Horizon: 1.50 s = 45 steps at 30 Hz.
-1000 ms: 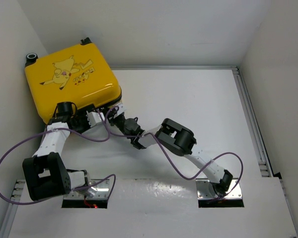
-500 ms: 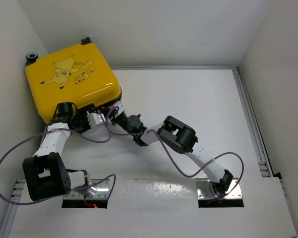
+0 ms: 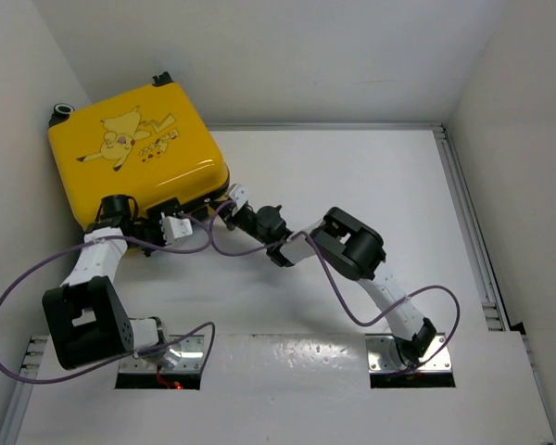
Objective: Pack the luggage
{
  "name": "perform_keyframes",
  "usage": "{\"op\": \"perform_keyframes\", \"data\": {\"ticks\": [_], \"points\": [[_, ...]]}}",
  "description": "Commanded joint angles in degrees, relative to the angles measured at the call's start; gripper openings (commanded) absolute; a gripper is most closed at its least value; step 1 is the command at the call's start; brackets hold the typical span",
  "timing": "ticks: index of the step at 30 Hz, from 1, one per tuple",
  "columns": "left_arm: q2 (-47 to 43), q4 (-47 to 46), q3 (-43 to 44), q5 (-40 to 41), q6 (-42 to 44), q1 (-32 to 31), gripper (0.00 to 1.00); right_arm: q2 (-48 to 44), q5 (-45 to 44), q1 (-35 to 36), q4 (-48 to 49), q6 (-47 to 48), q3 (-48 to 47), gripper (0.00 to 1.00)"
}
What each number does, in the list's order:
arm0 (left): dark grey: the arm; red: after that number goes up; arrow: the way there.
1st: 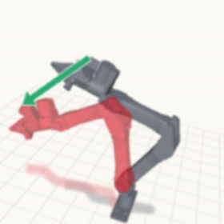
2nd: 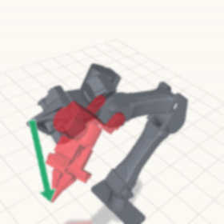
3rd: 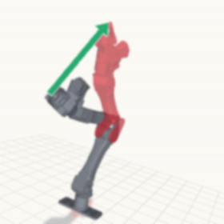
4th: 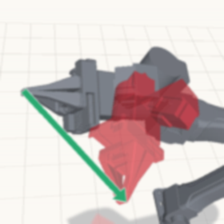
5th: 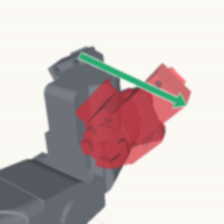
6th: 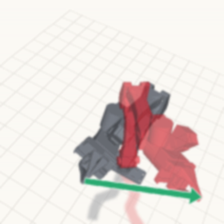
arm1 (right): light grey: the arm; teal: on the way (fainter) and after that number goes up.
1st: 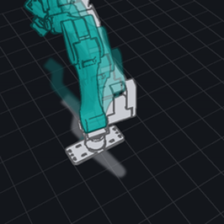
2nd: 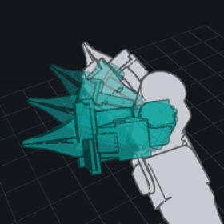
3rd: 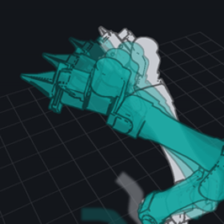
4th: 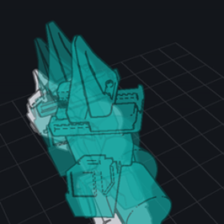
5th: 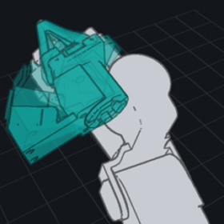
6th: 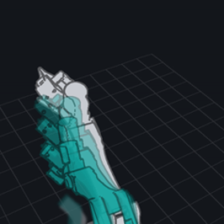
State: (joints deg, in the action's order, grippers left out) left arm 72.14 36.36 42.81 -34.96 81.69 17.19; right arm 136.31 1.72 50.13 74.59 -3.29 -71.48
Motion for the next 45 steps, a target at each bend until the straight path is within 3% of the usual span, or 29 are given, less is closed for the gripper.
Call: {"op": "perform_keyframes", "data": {"ticks": [1, 12, 17, 25, 33, 37, 38, 39, 43, 44, 45], "points": [[2.56, 11.37, 0.52, 2.7, 3.82, 2.94, 0.0, -3.95, -5.41, -5.65, 9.26, 2.85, 0.55, 0.0], [9.33, 7.67, 4.21, 7.54, 6.55, 9.44, 0.0, -5.88, -3.91, -13.39, 6.8, 2.85, 4.51, 0.0], [10.39, 5.66, 4.74, 8.15, 7.17, 9.44, 0.0, -4.66, -2.86, -17.25, 3.13, 1.45, 2.41, 0.0], [11.01, 5.13, 4.74, 8.68, 7.87, 8.91, 0.0, 3.6, 0.65, -19.19, -0.32, -4.87, -11.39, 0.0], [9.25, 5.13, 4.74, 9.21, 9.1, 7.24, 0.0, 16.96, -1.19, -17.7, -8.05, -8.31, -36.13, 0.0], [8.72, 5.83, 6.93, 7.64, 7.26, 6.19, 0.0, 21.89, -1.54, -17.61, -11.3, -8.93, -43.21, 0.0], [8.72, 6.79, 7.64, 6.84, 6.56, 6.19, 0.04, 21.54, -2.5, -17.61, -11.48, -9.45, -43.04, 0.03], [8.72, 7.84, 8.51, 5.88, 5.51, 6.19, 0.15, 19.54, -2.59, -17.78, -10.52, -9.63, -40.69, 0.08], [7.41, 10.22, 15.35, -1.15, -3.6, 4.96, 0.5, 9.43, -1.98, -19.19, -5.26, -9.63, -24.19, 0.27], [6.88, 10.22, 16.51, -4.12, -6.08, 4.0, 0.6, 5.41, -1.98, -19.45, -4.72, -9.11, -18.66, 0.37], [6.18, 10.22, 17.82, -5.63, -8.54, 3.38, 0.81, 1.11, -0.67, -20.15, -4.1, -8.06, -15.91, 0.42]]}}
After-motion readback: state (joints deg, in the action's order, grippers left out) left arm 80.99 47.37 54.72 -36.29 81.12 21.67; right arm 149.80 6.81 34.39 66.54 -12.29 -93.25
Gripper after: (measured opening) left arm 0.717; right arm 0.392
